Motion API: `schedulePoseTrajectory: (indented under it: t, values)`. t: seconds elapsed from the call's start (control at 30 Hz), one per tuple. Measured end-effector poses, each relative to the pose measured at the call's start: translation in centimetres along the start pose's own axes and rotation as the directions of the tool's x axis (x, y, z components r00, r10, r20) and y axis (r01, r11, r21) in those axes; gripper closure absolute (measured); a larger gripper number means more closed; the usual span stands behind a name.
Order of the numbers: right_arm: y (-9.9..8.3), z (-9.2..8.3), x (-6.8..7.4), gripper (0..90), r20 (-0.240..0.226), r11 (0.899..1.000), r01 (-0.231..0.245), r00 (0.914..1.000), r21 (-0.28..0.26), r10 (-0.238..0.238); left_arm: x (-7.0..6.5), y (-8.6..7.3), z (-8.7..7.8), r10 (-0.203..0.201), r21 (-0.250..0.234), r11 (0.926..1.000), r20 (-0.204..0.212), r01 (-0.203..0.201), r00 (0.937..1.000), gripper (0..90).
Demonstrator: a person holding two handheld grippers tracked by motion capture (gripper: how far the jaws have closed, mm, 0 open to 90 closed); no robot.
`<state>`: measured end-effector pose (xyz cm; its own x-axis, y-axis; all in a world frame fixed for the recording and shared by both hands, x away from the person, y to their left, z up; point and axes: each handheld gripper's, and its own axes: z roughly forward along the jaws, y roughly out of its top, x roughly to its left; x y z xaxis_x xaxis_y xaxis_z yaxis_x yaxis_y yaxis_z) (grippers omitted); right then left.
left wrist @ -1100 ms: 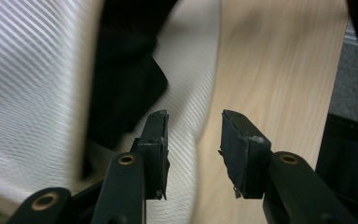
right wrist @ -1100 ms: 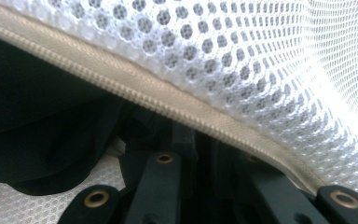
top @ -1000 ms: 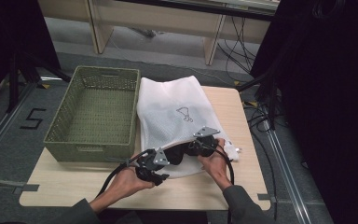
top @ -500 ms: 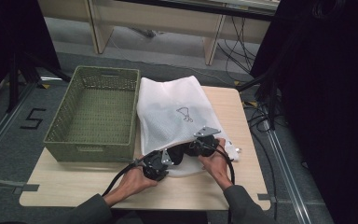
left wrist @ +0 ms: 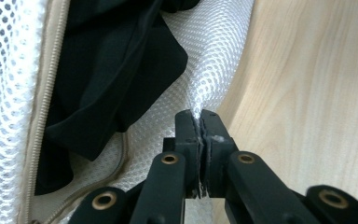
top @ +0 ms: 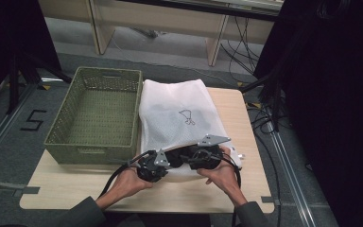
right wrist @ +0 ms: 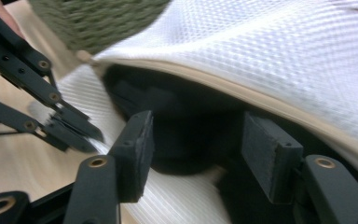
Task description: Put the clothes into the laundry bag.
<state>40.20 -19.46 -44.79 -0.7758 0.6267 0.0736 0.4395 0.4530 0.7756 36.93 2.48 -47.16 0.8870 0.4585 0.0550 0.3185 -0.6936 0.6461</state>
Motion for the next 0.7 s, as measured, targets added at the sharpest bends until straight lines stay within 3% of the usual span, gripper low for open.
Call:
schedulePoseTrajectory:
  t: [0.03, 0.1, 0.13, 0.2, 0.27, 0.3, 0.37, 0.4, 0.43, 0.47, 0.53, 0.6, 0.63, 0.67, 0.7]
  values:
    - [0.2, 0.7, 0.3, 44.0, -0.014, 1.000, -0.007, 0.9999, 0.003, 0.007, 0.1, 0.0, -0.1, 0.016, -0.001, 0.9999, 0.001, -0.016, 0.9999, 86.8]
    - [0.4, 2.1, 0.7, 43.2, -0.040, 1.000, -0.019, 0.9990, 0.020, 0.020, 0.1, 0.0, -0.1, 0.008, -0.005, 1.0000, 0.001, -0.008, 1.0000, 86.8]
    - [0.4, 2.9, 0.7, 42.8, -0.037, 0.999, -0.006, 0.9993, 0.034, 0.008, 0.1, 0.0, -0.1, -0.008, -0.011, 0.9999, 0.008, 0.008, 0.9999, 86.8]
    - [0.4, 4.2, 0.8, 44.2, -0.029, 0.998, -0.005, 0.9995, 0.070, 0.007, 0.2, 0.0, -0.2, -0.002, -0.013, 0.9999, 0.014, 0.002, 0.9999, 86.8]
    - [0.3, 5.2, 0.8, 51.8, -0.024, 0.995, -0.015, 0.9996, 0.097, 0.017, 0.1, 0.0, -0.2, -0.015, -0.012, 0.9998, 0.015, 0.015, 0.9998, 86.9]
    - [0.1, 5.9, 0.7, 61.6, -0.006, 0.998, -0.003, 1.0000, 0.070, 0.004, 0.2, 0.0, -0.2, 0.001, -0.011, 0.9999, 0.018, 0.000, 0.9998, 86.9]
    - [0.0, 6.7, 0.3, 78.3, 0.030, 0.990, 0.036, 0.9987, 0.133, -0.041, 0.2, 0.0, -0.3, -0.003, -0.013, 0.9999, 0.029, 0.004, 0.9996, 87.0]
    - [0.0, 7.0, 0.2, 83.4, 0.046, 0.988, 0.037, 0.9979, 0.148, -0.044, 0.3, 0.0, -0.4, 0.025, 0.004, 0.9997, 0.037, -0.025, 0.9990, 87.1]
    - [0.0, 7.4, -0.1, 87.2, 0.063, 0.985, 0.048, 0.9962, 0.165, -0.059, 0.0, -0.1, -0.4, -0.014, -0.015, 0.9998, 0.036, 0.014, 0.9992, 87.2]
    - [0.0, 7.8, -0.3, 88.6, 0.074, 0.981, 0.061, 0.9944, 0.186, -0.075, 0.2, 0.0, -0.6, 0.033, 0.010, 0.9994, 0.038, -0.033, 0.9987, 87.3]
    - [0.1, 8.1, -0.5, 89.7, 0.094, 0.975, 0.069, 0.9915, 0.210, -0.090, 0.2, 0.0, -0.7, 0.033, 0.010, 0.9994, 0.056, -0.033, 0.9979, 87.6]
    - [0.2, 8.4, -0.5, 89.9, 0.133, 0.978, 0.069, 0.9864, 0.195, -0.097, 0.1, -0.2, -0.6, 0.025, 0.010, 0.9996, 0.067, -0.026, 0.9974, 88.1]
    - [0.3, 8.6, -0.6, 89.9, 0.153, 0.979, 0.070, 0.9832, 0.190, -0.100, -0.2, -0.3, -0.4, -0.009, -0.001, 1.0000, 0.070, 0.009, 0.9975, 88.3]
    - [0.4, 8.6, -0.8, 89.9, 0.171, 0.979, 0.076, 0.9793, 0.190, -0.109, -0.1, -0.4, -0.5, 0.014, 0.015, 0.9998, 0.076, -0.015, 0.9970, 88.4]
    - [0.6, 8.6, -1.2, 89.9, 0.175, 0.976, 0.094, 0.9759, 0.196, -0.129, -0.1, -0.5, -0.5, 0.003, 0.017, 0.9998, 0.082, -0.005, 0.9966, 88.4]
